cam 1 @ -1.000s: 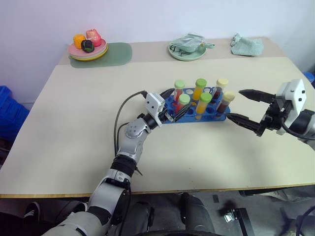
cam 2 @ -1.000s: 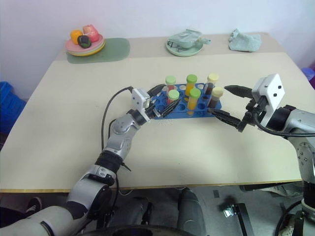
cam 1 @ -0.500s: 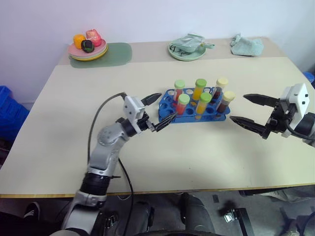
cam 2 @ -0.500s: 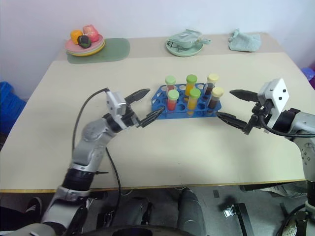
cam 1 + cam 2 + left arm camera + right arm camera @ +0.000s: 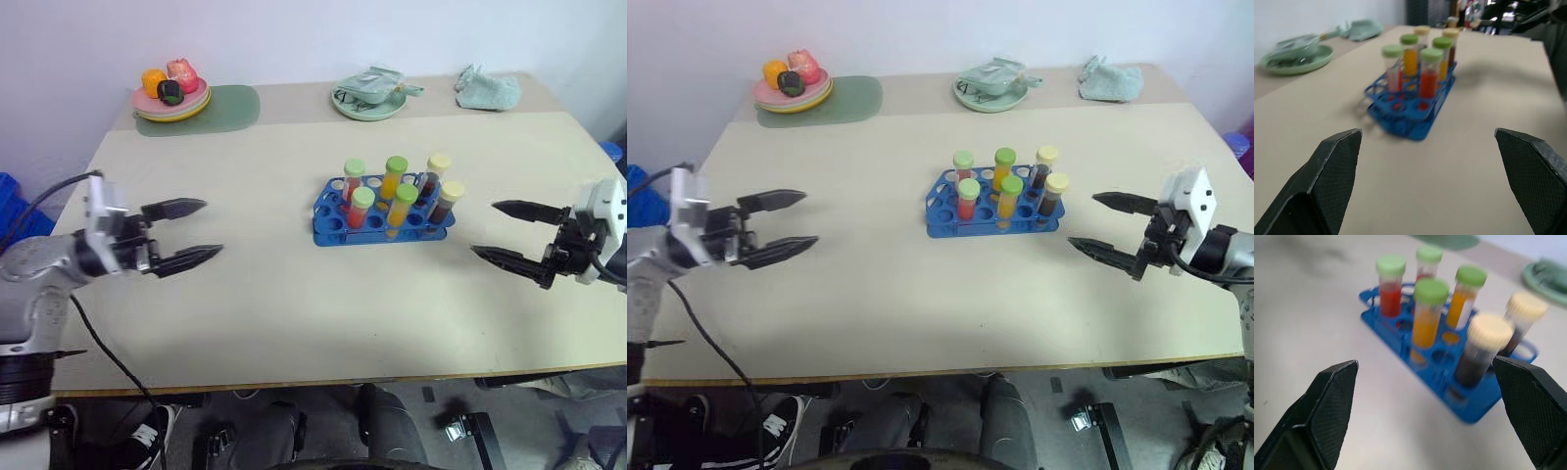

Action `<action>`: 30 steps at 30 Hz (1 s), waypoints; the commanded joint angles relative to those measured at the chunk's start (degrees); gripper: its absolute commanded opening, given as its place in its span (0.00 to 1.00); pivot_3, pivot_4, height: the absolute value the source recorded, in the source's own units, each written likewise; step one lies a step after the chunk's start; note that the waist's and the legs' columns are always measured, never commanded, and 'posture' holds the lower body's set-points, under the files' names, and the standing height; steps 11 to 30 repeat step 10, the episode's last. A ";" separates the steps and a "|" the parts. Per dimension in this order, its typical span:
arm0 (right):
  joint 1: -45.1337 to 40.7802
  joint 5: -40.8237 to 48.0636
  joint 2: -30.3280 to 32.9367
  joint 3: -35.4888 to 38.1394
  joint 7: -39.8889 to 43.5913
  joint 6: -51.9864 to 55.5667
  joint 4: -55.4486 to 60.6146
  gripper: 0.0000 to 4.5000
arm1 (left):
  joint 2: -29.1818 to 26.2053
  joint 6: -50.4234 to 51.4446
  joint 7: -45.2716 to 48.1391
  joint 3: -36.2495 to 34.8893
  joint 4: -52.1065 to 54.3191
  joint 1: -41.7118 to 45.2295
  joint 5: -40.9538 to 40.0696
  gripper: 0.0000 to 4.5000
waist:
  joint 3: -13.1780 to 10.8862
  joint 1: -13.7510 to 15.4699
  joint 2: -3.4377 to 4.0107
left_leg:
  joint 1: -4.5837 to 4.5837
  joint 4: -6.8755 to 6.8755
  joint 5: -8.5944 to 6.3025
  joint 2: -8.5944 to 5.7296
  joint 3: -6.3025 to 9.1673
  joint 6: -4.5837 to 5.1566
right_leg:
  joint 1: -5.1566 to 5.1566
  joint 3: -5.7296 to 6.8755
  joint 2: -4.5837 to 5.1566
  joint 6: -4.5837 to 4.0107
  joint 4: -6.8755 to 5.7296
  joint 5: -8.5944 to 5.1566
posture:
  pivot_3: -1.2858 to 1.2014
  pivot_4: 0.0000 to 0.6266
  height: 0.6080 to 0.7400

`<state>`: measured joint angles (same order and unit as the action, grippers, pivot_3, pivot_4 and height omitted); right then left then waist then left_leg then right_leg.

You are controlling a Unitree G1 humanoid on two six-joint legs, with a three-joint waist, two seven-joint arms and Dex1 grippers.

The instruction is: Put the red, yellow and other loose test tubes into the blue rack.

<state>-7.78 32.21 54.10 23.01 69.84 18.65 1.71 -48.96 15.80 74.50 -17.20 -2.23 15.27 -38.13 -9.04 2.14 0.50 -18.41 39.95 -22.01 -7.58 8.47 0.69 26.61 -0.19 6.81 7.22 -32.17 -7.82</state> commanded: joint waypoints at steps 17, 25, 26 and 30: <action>0.18 -1.37 2.62 1.13 5.15 -5.21 -2.76 1.00 | -0.67 -2.72 2.50 -4.86 2.22 -5.11 -0.96 0.99 | -0.02 -0.01 0.03 | 0.00 -0.03 -0.03 0.09 -0.17 0.03 | 0.06 0.00 0.00 -0.03 0.00 0.02 | 0.52 0.24 1.00; 0.18 -1.37 2.62 1.13 5.15 -5.21 -2.76 1.00 | -0.67 -2.72 2.50 -4.86 2.22 -5.11 -0.96 0.99 | -0.02 -0.01 0.03 | 0.00 -0.03 -0.03 0.09 -0.17 0.03 | 0.06 0.00 0.00 -0.03 0.00 0.02 | 0.52 0.24 1.00; 0.18 -1.37 2.62 1.13 5.15 -5.21 -2.76 1.00 | -0.67 -2.72 2.50 -4.86 2.22 -5.11 -0.96 0.99 | -0.02 -0.01 0.03 | 0.00 -0.03 -0.03 0.09 -0.17 0.03 | 0.06 0.00 0.00 -0.03 0.00 0.02 | 0.52 0.24 1.00; 0.18 -1.37 2.62 1.13 5.15 -5.21 -2.76 1.00 | -0.67 -2.72 2.50 -4.86 2.22 -5.11 -0.96 0.99 | -0.02 -0.01 0.03 | 0.00 -0.03 -0.03 0.09 -0.17 0.03 | 0.06 0.00 0.00 -0.03 0.00 0.02 | 0.52 0.24 1.00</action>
